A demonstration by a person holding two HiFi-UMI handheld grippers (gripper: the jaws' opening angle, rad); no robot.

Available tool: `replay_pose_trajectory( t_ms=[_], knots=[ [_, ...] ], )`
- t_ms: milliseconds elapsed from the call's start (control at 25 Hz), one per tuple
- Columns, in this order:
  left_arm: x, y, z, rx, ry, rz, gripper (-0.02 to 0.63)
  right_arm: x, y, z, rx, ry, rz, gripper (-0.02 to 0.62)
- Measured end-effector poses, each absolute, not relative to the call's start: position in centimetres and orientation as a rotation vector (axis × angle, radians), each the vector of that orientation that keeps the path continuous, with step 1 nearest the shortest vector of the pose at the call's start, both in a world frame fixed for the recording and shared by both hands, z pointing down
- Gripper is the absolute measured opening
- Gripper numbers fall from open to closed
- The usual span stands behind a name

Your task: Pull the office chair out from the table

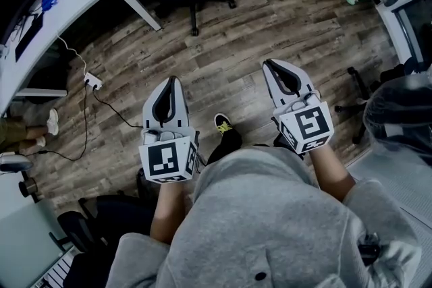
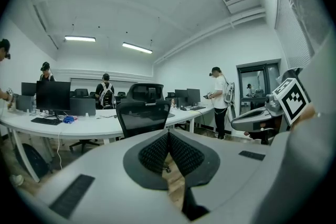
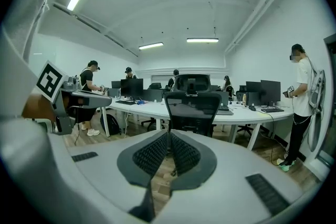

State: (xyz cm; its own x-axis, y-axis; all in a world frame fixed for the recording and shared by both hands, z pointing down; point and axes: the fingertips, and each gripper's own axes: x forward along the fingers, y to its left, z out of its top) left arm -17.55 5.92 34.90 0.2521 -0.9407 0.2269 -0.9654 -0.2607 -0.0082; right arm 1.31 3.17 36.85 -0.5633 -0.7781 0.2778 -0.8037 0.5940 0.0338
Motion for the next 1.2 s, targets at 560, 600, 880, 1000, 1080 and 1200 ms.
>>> replay_pose_trajectory(
  t_ms=[560, 600, 880, 1000, 1080, 1200],
  knots=[
    [-23.6, 3.4, 34.4, 2.379, -1.875, 0.203, 0.012, -4.8, 0.3, 35.5, 1.273, -2.572, -0.008, 0.037],
    [-23.9, 3.4, 34.4, 2.376, -1.879, 0.192, 0.012, -5.0, 0.3, 35.4, 1.271, -2.569, -0.021, 0.037],
    [-24.1, 3.2, 33.6, 2.397, -1.861, 0.148, 0.012, -5.3, 0.3, 34.6, 1.287, -2.553, -0.068, 0.037],
    [-24.2, 3.4, 33.3, 2.402, -1.855, 0.128, 0.012, -5.8, 0.4, 34.0, 1.288, -2.551, -0.105, 0.037],
    [-24.2, 3.4, 33.4, 2.405, -1.851, 0.126, 0.012, -6.0, 0.5, 33.6, 1.293, -2.551, -0.13, 0.037],
    [-23.8, 3.3, 33.3, 2.413, -1.842, 0.123, 0.012, -5.5, 0.5, 33.3, 1.307, -2.54, -0.144, 0.037]
  ],
)
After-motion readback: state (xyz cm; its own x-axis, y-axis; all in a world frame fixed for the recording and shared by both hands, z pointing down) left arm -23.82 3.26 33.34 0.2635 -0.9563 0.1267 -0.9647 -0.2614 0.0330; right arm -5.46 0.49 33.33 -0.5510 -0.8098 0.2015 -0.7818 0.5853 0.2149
